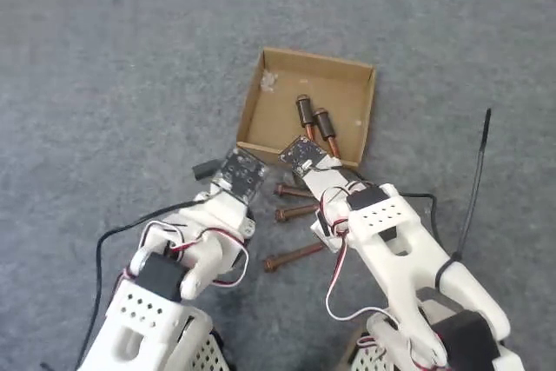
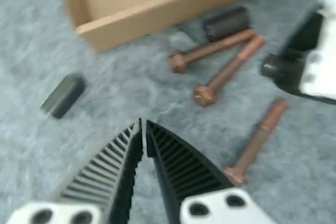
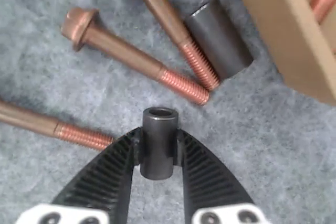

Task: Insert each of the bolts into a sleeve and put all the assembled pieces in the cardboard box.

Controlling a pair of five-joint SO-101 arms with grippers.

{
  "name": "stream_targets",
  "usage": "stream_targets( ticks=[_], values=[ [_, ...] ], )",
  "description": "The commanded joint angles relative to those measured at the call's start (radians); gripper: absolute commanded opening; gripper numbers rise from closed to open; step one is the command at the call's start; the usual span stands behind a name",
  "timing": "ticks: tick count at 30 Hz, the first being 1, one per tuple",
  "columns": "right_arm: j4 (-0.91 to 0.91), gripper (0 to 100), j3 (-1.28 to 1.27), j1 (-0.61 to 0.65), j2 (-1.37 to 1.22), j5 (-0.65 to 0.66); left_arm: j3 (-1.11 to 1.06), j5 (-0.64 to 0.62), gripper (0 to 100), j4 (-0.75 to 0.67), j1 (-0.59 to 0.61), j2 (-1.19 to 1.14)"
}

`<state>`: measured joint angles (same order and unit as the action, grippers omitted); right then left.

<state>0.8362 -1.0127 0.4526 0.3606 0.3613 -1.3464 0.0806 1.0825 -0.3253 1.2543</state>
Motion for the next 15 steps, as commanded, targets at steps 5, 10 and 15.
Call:
stream_targets(
  ticks=[5,10,15],
  values=[
    [-0.022,0.7,0.066,-0.088,-0.002,-0.058,0.104,0.008,1,0.003,-0.123,-0.212],
    [-0.047,0.7,0.078,-0.153,-0.004,-0.101,0.122,0.003,1,0.005,-0.270,-0.284],
    [-0.044,0.7,0.126,-0.223,-0.048,-0.150,0.117,-0.029,1,0.017,-0.344,-0.313]
  ],
)
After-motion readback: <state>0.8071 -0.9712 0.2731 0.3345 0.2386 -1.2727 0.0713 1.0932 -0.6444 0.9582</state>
